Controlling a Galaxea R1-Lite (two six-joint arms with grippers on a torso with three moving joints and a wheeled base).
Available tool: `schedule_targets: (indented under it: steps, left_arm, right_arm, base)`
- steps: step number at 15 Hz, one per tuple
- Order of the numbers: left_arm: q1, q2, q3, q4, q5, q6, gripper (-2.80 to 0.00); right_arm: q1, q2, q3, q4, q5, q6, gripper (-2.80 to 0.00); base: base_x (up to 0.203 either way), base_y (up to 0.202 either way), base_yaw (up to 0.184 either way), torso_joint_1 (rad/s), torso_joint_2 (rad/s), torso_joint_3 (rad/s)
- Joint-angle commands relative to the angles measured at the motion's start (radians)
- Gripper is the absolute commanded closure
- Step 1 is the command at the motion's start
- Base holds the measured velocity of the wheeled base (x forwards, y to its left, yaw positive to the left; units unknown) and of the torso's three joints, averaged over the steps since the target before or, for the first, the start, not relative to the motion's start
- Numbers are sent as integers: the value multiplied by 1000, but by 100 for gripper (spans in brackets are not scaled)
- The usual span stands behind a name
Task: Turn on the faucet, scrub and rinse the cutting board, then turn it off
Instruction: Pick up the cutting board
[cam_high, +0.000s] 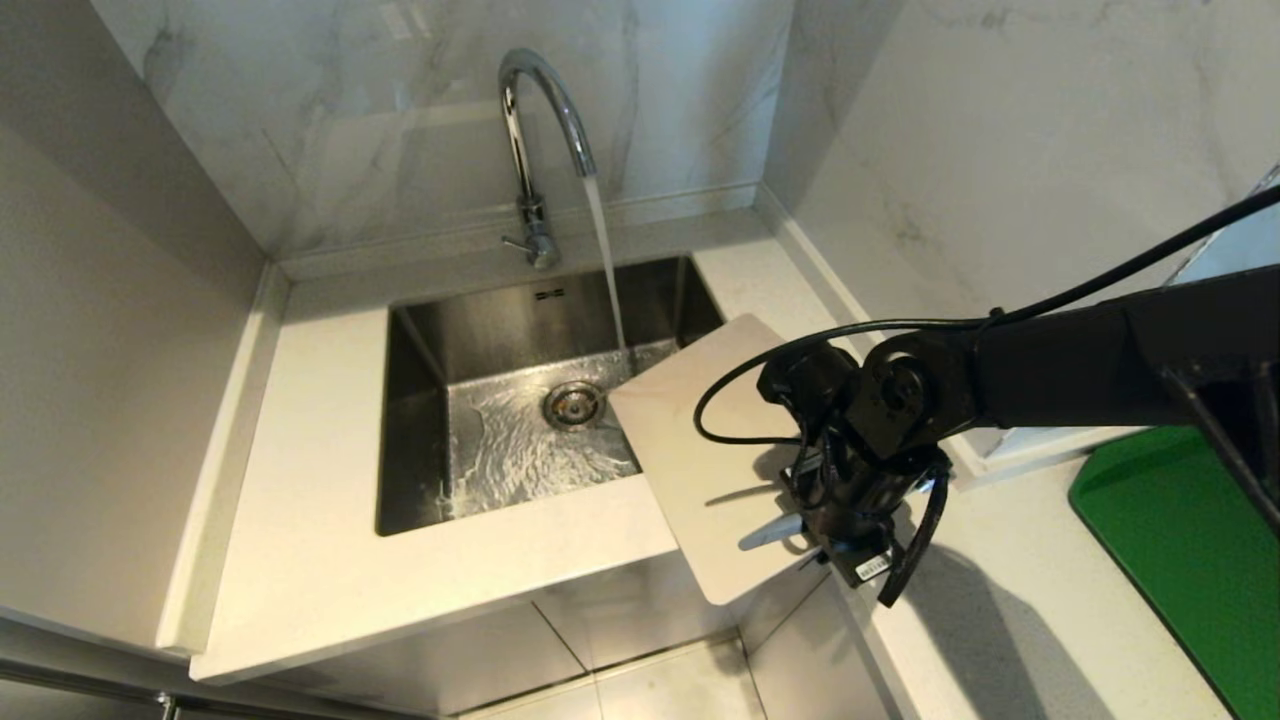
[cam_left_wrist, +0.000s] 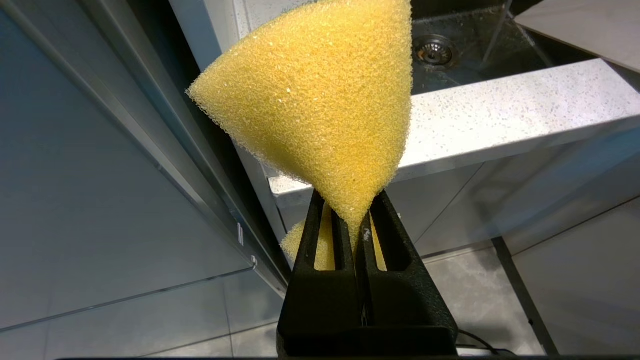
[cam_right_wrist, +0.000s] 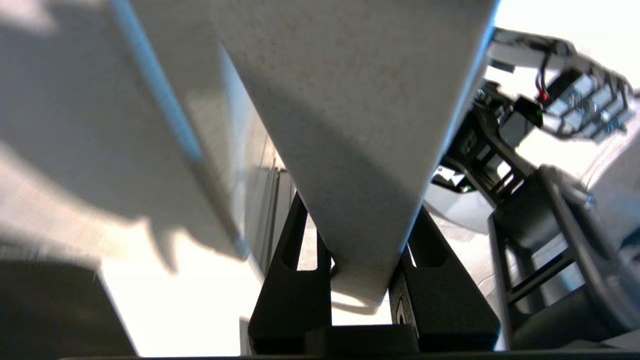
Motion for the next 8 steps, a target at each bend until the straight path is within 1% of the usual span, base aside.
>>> schedule_targets:
  steps: [1,3,8]
  left_arm:
    - [1,-4,2,0,0,0,0]
    - [1,-4,2,0,0,0,0]
    - [1,-4,2,0,0,0,0]
  right_arm:
    - [1,-77,2,4,-4,-42,0]
    - [1,-107,8,13,-9,-77,0]
    - [-3,-171,2,88,-9,-170,0]
  base:
    - [0,0,0,0,0,0]
    - [0,0,0,0,0,0]
    - [0,0,0,0,0,0]
